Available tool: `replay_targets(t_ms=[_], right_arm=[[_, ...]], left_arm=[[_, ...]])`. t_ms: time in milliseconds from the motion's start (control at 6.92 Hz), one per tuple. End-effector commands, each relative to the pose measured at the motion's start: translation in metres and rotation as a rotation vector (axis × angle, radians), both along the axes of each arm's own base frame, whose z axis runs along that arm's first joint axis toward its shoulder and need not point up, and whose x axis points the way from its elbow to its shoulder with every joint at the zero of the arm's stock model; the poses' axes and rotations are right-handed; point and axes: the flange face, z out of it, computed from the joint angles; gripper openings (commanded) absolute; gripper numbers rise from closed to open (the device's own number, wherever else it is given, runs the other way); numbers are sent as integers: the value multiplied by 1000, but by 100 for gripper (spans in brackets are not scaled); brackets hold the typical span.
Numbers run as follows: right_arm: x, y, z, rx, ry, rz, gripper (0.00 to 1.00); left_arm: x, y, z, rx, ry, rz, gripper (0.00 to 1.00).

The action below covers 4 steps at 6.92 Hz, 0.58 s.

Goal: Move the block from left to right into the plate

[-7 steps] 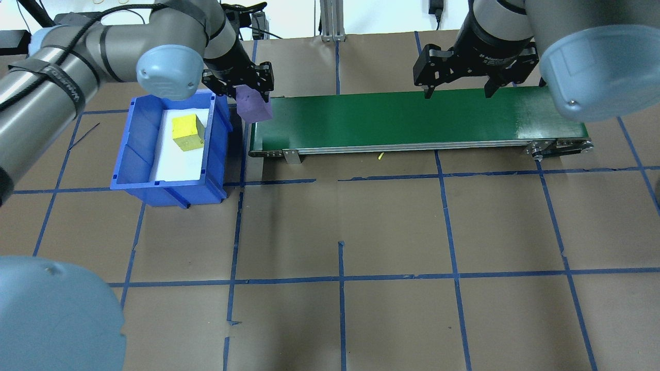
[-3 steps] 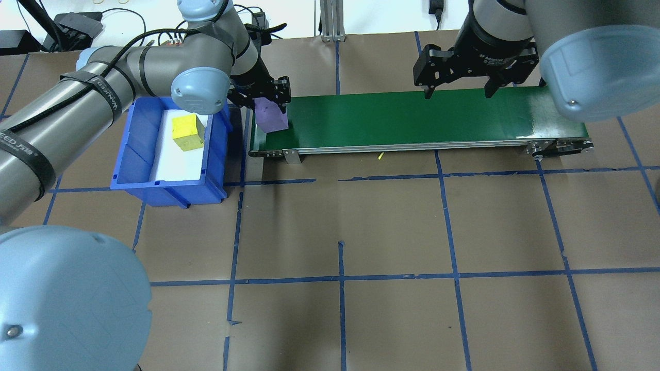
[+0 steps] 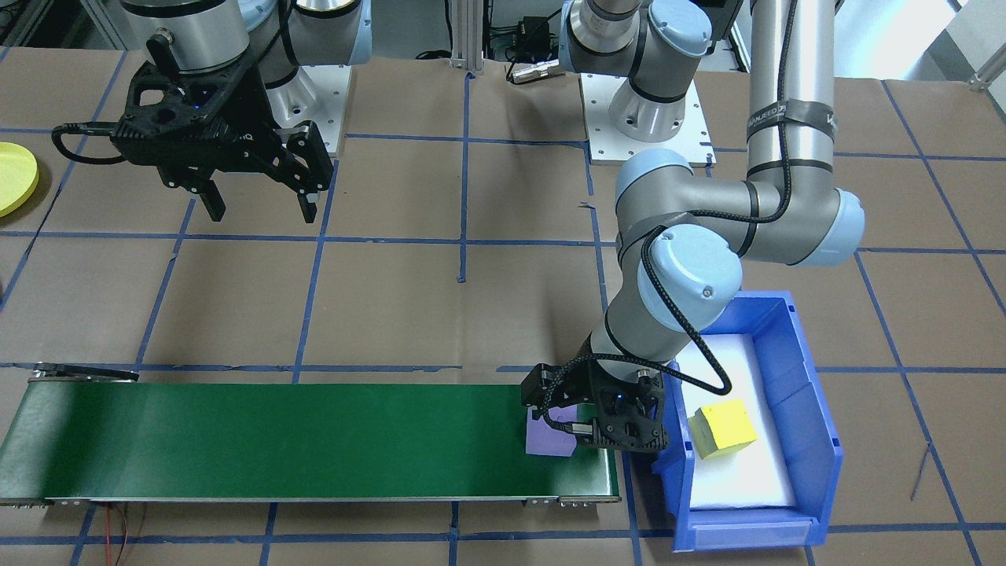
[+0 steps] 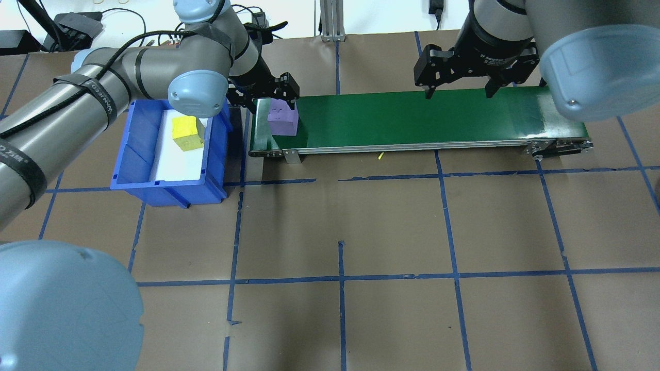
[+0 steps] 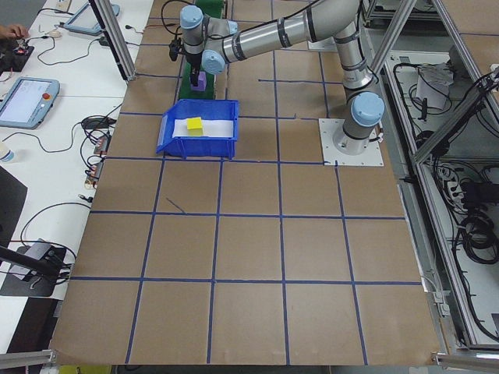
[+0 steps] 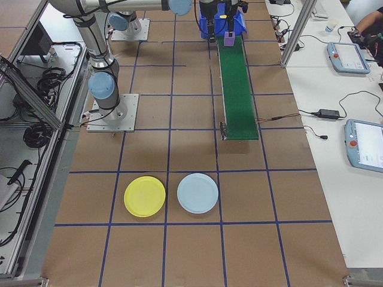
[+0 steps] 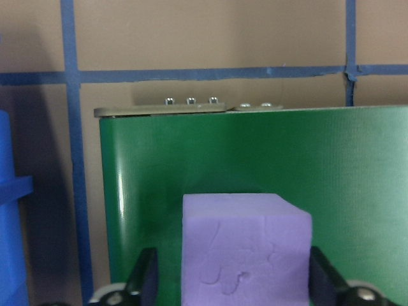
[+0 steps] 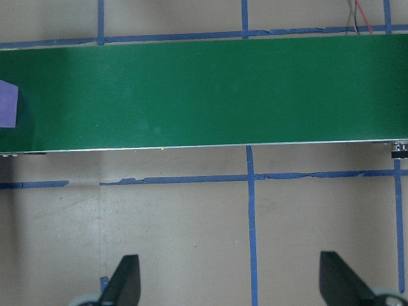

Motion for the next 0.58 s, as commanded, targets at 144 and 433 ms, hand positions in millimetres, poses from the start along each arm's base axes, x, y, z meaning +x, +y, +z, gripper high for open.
replay_targets(t_ms=[144,433], right_arm=[[-3,-2,1,-2,-6,-6,100],[-2,1,-2,16,16,103,100]], left_arm=[[29,13,54,-7,-79,25,100],[85,-3,52,-11,-240,60,100]])
